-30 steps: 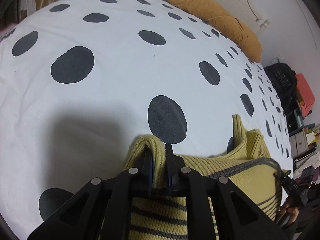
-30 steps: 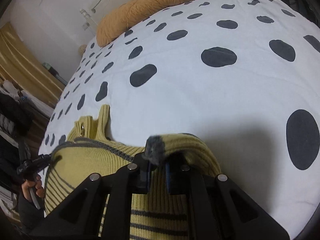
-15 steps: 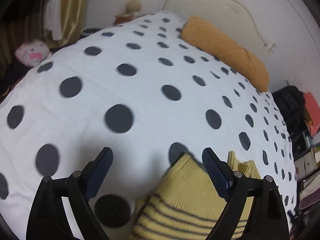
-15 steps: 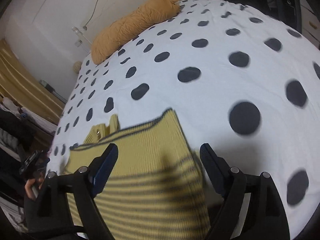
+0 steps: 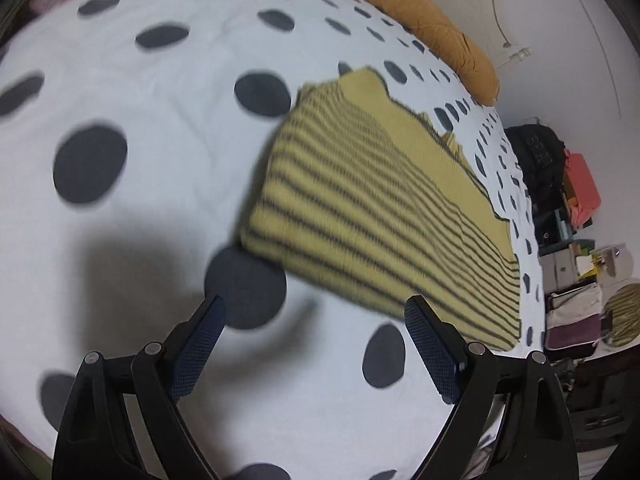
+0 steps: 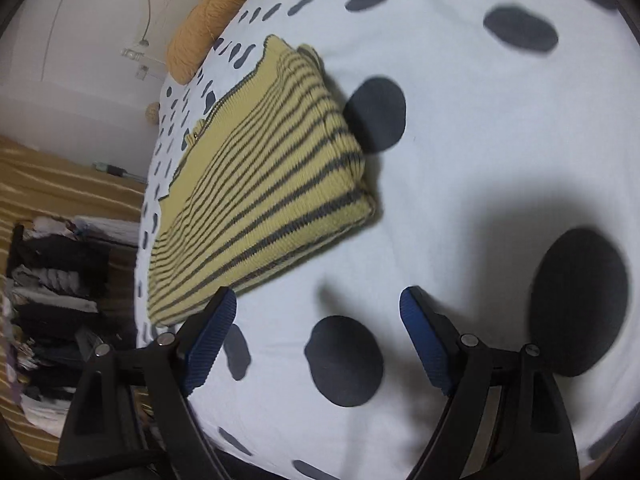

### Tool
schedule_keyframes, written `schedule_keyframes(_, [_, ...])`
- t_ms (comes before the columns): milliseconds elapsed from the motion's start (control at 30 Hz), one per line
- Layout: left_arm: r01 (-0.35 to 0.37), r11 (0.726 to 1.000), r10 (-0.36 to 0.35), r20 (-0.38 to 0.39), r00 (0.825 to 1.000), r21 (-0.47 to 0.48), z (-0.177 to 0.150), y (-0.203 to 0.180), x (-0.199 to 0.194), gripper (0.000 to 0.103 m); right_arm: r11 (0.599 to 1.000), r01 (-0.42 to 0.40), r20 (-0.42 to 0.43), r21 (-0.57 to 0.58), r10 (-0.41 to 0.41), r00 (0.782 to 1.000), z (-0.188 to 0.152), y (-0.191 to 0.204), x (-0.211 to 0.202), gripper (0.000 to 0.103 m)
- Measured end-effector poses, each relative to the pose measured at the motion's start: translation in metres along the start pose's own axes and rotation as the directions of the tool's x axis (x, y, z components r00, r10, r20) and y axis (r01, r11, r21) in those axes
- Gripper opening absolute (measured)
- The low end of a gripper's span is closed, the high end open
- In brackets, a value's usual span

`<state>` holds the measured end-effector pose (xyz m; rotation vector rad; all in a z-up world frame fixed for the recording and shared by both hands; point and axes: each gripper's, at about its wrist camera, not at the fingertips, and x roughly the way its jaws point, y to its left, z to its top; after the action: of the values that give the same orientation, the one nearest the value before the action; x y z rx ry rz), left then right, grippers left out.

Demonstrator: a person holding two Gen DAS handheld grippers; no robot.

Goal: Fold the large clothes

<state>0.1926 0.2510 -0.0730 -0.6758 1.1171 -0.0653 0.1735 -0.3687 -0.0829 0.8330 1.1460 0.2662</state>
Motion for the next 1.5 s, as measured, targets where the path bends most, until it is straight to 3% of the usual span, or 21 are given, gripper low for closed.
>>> schedule_keyframes(67, [0.058,0.997,-0.058,-0.014,0.998,-0.042,-0.002,0.004,0.011,0.091,0.998,-0.050,0.003,0.033,0.050,0.999,0.004,-0.001,0.012,0.084])
schedule_keyframes(167, [0.130,0.985,-0.127,0.039,0.991,-0.110,0.004,0.007,0.023,0.091,0.995,-0.088,0.064,0.051,0.085,0.994,0.014,0.006,0.024,0.084])
schedule_keyframes(333, [0.163,0.977,-0.158,0.045,0.986,-0.140,0.021,-0.003,0.055,0.090,0.987,-0.132,0.111,0.089,0.122,0.986,0.030,0.014,0.048,0.084])
schedule_keyframes(400, [0.132,0.984,-0.126,0.061,0.990,-0.122,0.027,-0.010,0.062,0.089,0.990,-0.128,0.134,0.067,0.118,0.984,0.035,0.021,0.055,0.078])
schedule_keyframes(433, [0.107,0.988,-0.098,0.081,0.992,-0.113,0.029,-0.013,0.064,0.085,0.991,-0.121,0.139,0.049,0.113,0.984,0.037,0.025,0.059,0.065])
schedule_keyframes(500, [0.070,0.990,-0.055,0.119,0.991,-0.121,0.032,-0.013,0.065,0.068,0.998,-0.070,0.133,-0.001,0.069,0.989,0.042,0.031,0.066,0.038])
schedule_keyframes(533, [0.044,0.991,-0.027,0.136,0.990,-0.123,0.033,-0.011,0.064,0.049,0.998,-0.052,0.135,-0.017,0.054,0.989,0.041,0.030,0.066,0.032])
schedule_keyframes(567, [0.032,0.992,-0.014,0.146,0.989,-0.124,0.032,-0.009,0.063,0.041,0.999,-0.044,0.142,-0.029,0.048,0.989,0.040,0.030,0.066,0.030])
schedule_keyframes(667, [-0.016,0.997,0.028,0.171,0.985,-0.073,0.031,-0.018,0.058,0.032,0.996,-0.004,0.192,-0.089,0.021,0.981,0.034,0.038,0.057,0.028])
schedule_keyframes(767, [-0.068,0.998,0.068,0.239,0.969,-0.008,0.029,-0.036,0.044,0.028,0.962,0.146,0.278,-0.231,-0.078,0.957,0.021,0.070,0.044,0.026])
schedule_keyframes(1000, [-0.090,0.995,0.075,0.328,0.942,0.031,0.003,-0.046,-0.012,0.021,0.897,0.269,0.424,-0.350,-0.104,0.900,-0.009,0.110,-0.019,0.020])
schedule_keyframes(1100, [-0.201,0.978,0.170,0.344,0.924,0.056,-0.007,-0.041,-0.022,0.009,0.908,0.251,0.412,-0.334,-0.099,0.906,-0.014,0.100,-0.038,0.019])
schedule_keyframes(1133, [-0.197,0.979,0.172,0.331,0.928,0.045,-0.006,-0.034,-0.021,0.005,0.915,0.240,0.380,-0.324,-0.107,0.919,-0.010,0.095,-0.034,0.020])
schedule_keyframes(1200, [-0.130,0.991,0.122,0.277,0.953,0.012,-0.002,-0.020,-0.013,0.006,0.968,0.138,0.277,-0.210,-0.077,0.958,-0.005,0.068,-0.024,0.039])
schedule_keyframes(1233, [-0.100,0.995,0.098,0.239,0.966,-0.005,-0.001,-0.012,-0.008,0.006,0.985,0.103,0.240,-0.137,-0.068,0.968,-0.006,0.055,-0.018,0.071])
schedule_keyframes(1267, [-0.073,0.997,0.076,0.213,0.974,-0.022,-0.003,-0.005,-0.005,0.011,0.999,0.032,0.214,-0.019,-0.028,0.976,-0.009,0.033,-0.014,0.084])
schedule_keyframes(1300, [-0.049,0.998,0.055,0.202,0.978,-0.037,-0.006,0.000,-0.004,0.015,0.998,-0.036,0.227,0.044,0.025,0.974,-0.014,0.018,-0.013,0.084])
schedule_keyframes(1333, [-0.041,0.998,0.049,0.192,0.980,-0.049,-0.010,0.002,-0.003,0.028,0.995,-0.069,0.231,0.067,0.052,0.971,-0.018,0.009,-0.012,0.084])
schedule_keyframes(1367, [-0.035,0.998,0.045,0.189,0.981,-0.057,-0.013,0.002,-0.003,0.045,0.994,-0.069,0.231,0.080,0.049,0.972,-0.020,0.004,-0.011,0.084])
schedule_keyframes(1433, [0.004,0.998,0.010,0.195,0.981,-0.067,-0.018,-0.001,-0.002,0.063,0.994,-0.062,0.211,0.093,0.041,0.977,-0.019,-0.002,0.002,0.084])
schedule_keyframes(1500, [0.026,0.999,-0.018,0.191,0.981,-0.036,-0.019,-0.011,0.005,0.069,0.993,-0.088,0.233,0.073,0.068,0.970,-0.014,0.004,0.012,0.084])
